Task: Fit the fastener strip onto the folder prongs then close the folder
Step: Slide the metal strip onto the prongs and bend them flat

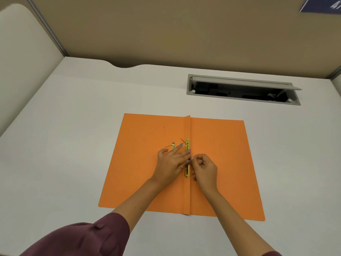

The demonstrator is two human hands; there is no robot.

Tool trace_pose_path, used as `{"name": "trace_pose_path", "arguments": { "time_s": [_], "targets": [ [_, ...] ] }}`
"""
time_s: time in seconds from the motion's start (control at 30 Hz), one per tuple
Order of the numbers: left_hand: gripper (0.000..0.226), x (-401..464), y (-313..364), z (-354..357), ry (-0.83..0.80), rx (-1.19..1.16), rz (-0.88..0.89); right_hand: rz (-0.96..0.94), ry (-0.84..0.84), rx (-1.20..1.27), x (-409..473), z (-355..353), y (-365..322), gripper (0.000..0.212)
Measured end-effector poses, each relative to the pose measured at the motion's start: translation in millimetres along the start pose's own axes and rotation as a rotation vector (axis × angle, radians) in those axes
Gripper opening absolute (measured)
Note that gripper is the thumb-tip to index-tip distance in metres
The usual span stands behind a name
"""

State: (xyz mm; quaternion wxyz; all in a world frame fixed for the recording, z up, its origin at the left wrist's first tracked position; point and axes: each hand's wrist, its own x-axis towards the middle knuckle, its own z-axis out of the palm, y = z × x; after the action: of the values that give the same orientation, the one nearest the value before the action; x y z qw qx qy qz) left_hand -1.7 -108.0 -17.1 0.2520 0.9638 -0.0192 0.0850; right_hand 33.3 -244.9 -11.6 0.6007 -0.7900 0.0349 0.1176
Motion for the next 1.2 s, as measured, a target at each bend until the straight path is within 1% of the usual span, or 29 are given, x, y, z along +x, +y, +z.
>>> {"name": "trace_pose_path", "arguments": {
  "time_s": [0.07,0.13,0.17,0.23,0.33,0.43,0.53,0.6,0.77,1.03,1.2],
  "targets": [
    [0.030,-0.7,-4.6,1.1,-0.086,0.019,0.008,-0.004,-0.010,0.013,0.8,-2.6,0.0,0.010],
    [0.033,-1.7,-7.5,2.8,-0.121,0.036,0.014,-0.027,-0.050,-0.008,-0.4,-4.4,1.6,0.008],
    [0.033,-1.9,-8.1,3.4,-0.126,0.036,0.011,-0.054,-0.076,-0.027,-2.7,-5.0,2.8,0.012],
    [0.032,-0.8,-9.1,3.6,-0.132,0.025,-0.004,-0.160,-0.129,-0.095,-9.2,-4.9,4.6,0.020],
    [0.031,1.7,-11.0,3.4,-0.151,0.026,-0.020,-0.364,-0.208,-0.234,-19.5,-4.8,6.1,0.014],
    [0.031,2.3,-11.5,2.9,-0.163,0.029,-0.033,-0.459,-0.195,-0.314,-23.0,-6.3,9.9,0.009],
    [0.031,1.6,-10.2,3.5,-0.172,0.027,-0.038,-0.485,-0.078,-0.373,-24.7,-7.1,13.7,0.009],
    [0.032,1.7,-9.6,3.6,-0.176,0.025,-0.044,-0.493,-0.032,-0.394,-26.4,-7.8,15.2,0.011],
    [0.036,1.5,-11.3,3.3,-0.202,0.056,-0.045,-0.580,-0.020,-0.533,-33.4,-9.7,21.2,0.011],
    [0.036,1.0,-11.6,5.4,-0.193,0.052,-0.049,-0.578,-0.021,-0.636,-36.7,-8.7,23.5,0.010],
    [0.036,1.4,-11.2,5.3,-0.194,0.042,-0.052,-0.590,-0.045,-0.658,-39.0,-2.5,23.9,0.009]
  ]
}}
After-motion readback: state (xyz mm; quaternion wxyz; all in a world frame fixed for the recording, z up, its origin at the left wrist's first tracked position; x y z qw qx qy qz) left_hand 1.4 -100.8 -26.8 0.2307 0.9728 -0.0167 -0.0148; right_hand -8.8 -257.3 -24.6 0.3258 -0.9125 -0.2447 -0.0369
